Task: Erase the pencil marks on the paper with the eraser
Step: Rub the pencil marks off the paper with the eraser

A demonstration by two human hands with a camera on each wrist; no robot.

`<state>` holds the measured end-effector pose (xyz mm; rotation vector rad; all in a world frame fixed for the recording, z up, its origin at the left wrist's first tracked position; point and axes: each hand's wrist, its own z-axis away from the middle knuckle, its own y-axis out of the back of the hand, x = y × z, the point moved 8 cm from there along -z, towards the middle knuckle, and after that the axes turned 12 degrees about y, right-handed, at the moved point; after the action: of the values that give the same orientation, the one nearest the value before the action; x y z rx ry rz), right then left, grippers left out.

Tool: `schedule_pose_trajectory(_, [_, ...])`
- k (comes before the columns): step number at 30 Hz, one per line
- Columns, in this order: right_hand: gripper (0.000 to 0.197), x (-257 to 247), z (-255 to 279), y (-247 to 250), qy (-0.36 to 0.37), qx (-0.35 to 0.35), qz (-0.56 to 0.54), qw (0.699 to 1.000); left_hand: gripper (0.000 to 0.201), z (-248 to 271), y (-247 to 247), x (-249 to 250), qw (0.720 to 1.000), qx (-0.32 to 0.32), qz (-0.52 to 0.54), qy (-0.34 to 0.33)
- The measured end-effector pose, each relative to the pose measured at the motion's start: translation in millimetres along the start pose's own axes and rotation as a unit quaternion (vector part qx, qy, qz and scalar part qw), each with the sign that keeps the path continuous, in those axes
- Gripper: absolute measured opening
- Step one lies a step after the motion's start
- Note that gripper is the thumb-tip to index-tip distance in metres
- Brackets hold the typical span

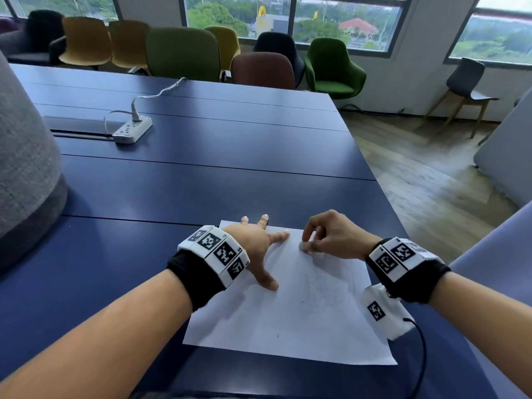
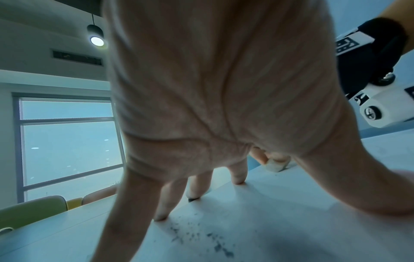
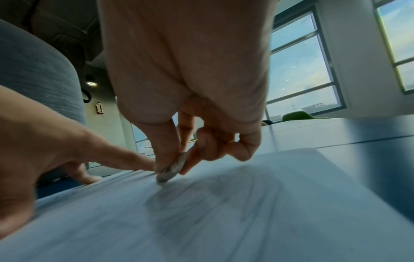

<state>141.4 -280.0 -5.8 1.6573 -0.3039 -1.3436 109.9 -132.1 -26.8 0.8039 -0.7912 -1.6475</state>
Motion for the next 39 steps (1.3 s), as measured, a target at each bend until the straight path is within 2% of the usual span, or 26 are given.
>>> schedule_pose_trajectory(2, [0.009,-9,5,-13,0.011,-0.065,-0.017,0.998,0.12,-1,0,0,1.0,-0.002,0.002,0.0])
schedule_pose_trajectory(4, [0.01,-14,2,-17,0.015,-0.095,-0.002,0.995,0.12,-1,0,-1,1.0,-0.004,0.004,-0.001])
schedule_pose_trajectory(8, [0.009,-11,-10,-4,0.008,-0.01,0.039,0.999,0.119,2,1,1,1.0,0.001,-0.002,-0.005])
schedule_pose_trajectory(9, [0.009,-11,-8,-5,0.009,-0.006,0.035,0.999,0.119,2,1,0,1.0,0.001,0.0,-0.006])
schedule_pose_trajectory(14, [0.012,-18,9,-24,0.022,-0.133,0.015,0.991,0.121,-1,-1,-2,1.0,-0.003,0.008,-0.004])
schedule_pose_trajectory(18, [0.014,-6,4,-2,0.0,-0.038,0.043,0.998,0.12,-2,1,-1,1.0,0.006,0.003,-0.002])
schedule_pose_trajectory(19, [0.015,-5,6,-2,-0.001,-0.032,0.041,0.999,0.12,-2,1,-1,1.0,0.007,0.003,-0.002])
schedule_pose_trajectory(23, [0.016,-15,22,-25,0.013,-0.142,0.029,0.989,0.121,-2,0,-1,1.0,0.003,0.007,-0.001])
schedule_pose_trajectory(24, [0.016,-15,20,-23,0.013,-0.147,0.035,0.988,0.121,-2,1,-1,1.0,0.005,0.006,-0.001])
schedule_pose_trajectory(29, [0.015,-1,6,0,0.001,-0.029,0.025,0.999,0.121,-4,1,-1,1.0,0.01,-0.005,0.0])
schedule_pose_trajectory(34, [0.017,-8,17,-21,0.004,-0.131,0.019,0.991,0.121,-4,1,-1,1.0,0.005,-0.002,0.001])
schedule_pose_trajectory(39, [0.016,4,2,5,-0.016,0.013,0.024,0.999,0.12,-2,1,0,1.0,0.005,-0.002,-0.001])
